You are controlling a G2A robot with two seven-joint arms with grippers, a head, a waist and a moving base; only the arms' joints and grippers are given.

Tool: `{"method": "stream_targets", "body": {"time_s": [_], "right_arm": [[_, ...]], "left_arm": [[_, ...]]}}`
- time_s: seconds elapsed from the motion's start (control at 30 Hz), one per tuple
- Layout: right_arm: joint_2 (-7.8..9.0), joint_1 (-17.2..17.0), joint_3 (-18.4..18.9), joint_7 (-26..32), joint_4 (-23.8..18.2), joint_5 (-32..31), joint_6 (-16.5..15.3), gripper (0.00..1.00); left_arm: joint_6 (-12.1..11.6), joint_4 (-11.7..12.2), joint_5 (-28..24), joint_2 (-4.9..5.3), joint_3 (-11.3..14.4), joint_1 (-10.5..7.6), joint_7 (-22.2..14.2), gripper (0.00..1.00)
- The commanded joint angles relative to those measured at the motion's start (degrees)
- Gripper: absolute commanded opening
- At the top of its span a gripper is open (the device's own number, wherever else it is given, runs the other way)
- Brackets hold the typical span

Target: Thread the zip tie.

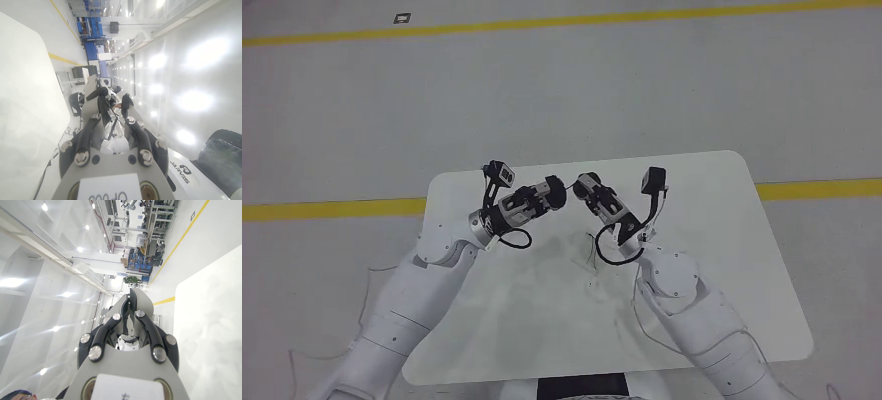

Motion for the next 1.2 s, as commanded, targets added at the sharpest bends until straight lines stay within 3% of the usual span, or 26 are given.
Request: {"method": "stream_targets", "body": {"time_s": [0.0, 0.43, 1.17], "right_arm": [[0.0, -0.1, 0.1, 0.0, 0.1, -0.5, 0.3, 0.0], [-0.46, -0.4, 0.8, -3.9, 0.3, -2.0, 1.7, 0.0], [-1.05, -0.3, -0.2, -2.3, 0.4, -4.6, 0.9, 0.0]], "left_arm": [[0.1, 0.0, 0.1, -0.02, 0.0, 0.04, 0.1, 0.22], [1.1, -0.2, 2.4, -0.03, -0.1, 0.19, 0.3, 0.24], [1.4, 1.1, 3.4, -0.43, 0.4, -0.67, 0.7, 0.19]]}}
